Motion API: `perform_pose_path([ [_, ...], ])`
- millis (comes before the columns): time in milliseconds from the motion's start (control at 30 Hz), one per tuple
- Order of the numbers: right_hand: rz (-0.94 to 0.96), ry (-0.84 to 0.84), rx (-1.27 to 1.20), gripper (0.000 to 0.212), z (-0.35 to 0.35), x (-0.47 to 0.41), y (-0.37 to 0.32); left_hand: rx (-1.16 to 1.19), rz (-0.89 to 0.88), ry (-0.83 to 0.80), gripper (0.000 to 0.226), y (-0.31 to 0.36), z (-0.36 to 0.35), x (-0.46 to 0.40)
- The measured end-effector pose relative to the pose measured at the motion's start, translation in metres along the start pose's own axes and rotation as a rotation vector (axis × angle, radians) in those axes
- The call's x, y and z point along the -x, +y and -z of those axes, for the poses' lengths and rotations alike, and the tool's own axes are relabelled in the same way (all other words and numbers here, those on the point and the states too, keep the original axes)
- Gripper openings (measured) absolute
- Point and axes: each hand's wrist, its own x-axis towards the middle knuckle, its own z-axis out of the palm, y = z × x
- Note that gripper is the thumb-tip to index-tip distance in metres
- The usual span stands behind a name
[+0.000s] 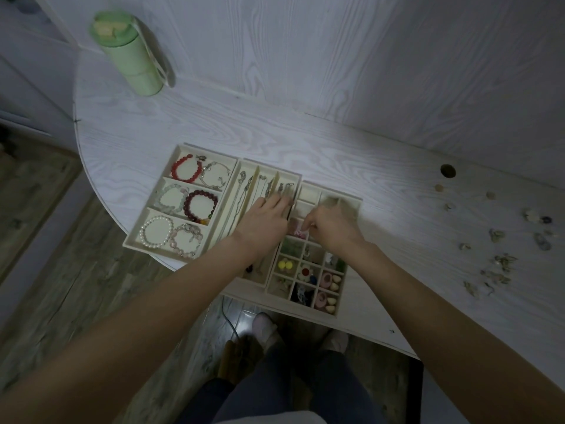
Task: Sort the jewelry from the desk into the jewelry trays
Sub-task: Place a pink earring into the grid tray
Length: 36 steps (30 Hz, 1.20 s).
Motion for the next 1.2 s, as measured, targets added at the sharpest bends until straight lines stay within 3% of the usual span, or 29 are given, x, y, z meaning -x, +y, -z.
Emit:
perform_pose_path([
  [200,0.018,-0.063,0.2,0.028,0.003,0.003,-0.007,-0.026,-0.024,0.006,0.028,0.004,0.002,-0.002],
  [367,0.017,-0.047,0.161,0.026,0.002,0.004,-0.005,0.015,0.012,-0.002,0.032,0.004,-0.002,-0.001],
  [500,-0.056,-0.001,-0.22,0.022,0.008,0.008,0.0,0.011,0.016,-0.008,0.036,0.003,-0.004,0.002],
  [700,-0.156,-0.009,-0.558,0.03,0.013,0.011,0.008,0.044,-0.017,0.046,0.032,0.006,0.001,0.001],
  [867,-0.289,0.007,-1.058,0.024,0.016,0.016,0.013,0.073,0.003,0.028,0.027,0.009,0.001,0.0],
  [1033,-0.318,0.01,-1.128,0.014,0.017,0.017,0.014,0.419,0.038,0.11,0.042,0.007,0.002,-0.003],
  [1200,-0.353,0.003,-1.511,0.004,0.023,0.018,0.008,0.95,0.132,0.387,0.034,0.008,0.014,-0.001],
])
